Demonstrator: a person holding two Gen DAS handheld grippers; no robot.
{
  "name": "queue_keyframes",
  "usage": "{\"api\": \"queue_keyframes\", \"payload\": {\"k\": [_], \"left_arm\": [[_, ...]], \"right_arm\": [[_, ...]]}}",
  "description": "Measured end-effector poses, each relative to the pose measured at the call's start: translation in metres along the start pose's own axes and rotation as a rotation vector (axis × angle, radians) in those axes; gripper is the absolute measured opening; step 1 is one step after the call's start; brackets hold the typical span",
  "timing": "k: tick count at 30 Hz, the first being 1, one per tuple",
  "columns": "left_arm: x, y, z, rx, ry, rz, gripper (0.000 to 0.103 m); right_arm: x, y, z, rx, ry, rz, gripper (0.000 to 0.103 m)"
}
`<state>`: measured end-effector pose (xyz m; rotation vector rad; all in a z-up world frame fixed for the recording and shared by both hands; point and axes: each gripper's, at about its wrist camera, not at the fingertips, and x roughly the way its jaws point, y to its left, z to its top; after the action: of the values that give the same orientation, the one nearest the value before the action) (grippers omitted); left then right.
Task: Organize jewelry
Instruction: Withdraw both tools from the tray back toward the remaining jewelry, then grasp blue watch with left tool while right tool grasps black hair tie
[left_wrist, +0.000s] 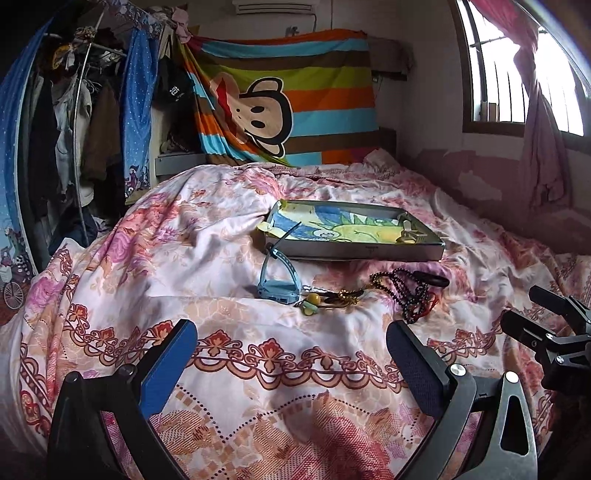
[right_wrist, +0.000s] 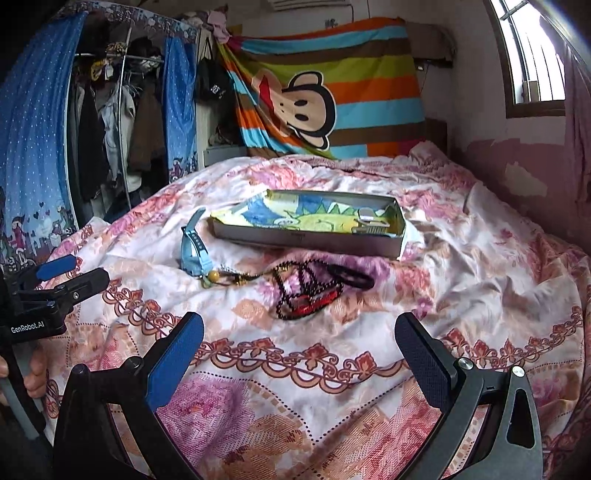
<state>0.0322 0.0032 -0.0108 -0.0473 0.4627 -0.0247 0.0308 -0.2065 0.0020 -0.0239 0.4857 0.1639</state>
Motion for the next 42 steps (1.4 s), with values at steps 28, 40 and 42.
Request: {"api": "queue_keyframes", "payload": {"k": [28, 40, 42], "left_arm": [[0.018, 0.009, -0.005, -0.028, 0.091, 0.044, 0.103], [0.042, 0.018, 0.006, -0.046, 0.121, 0.034, 0.103], [0.051, 0.019, 0.011, -0.046, 0.137, 0.032, 0.103]], "right_arm": [[0.029, 0.003, -0.011, 0.015, 0.128, 0.007, 0.102], [0.051, -0.007, 0.001, 0.015, 0.16, 0.04, 0.102], [0.057, -0.01, 0.004, 0.012, 0.166, 0.05, 0.102]]}}
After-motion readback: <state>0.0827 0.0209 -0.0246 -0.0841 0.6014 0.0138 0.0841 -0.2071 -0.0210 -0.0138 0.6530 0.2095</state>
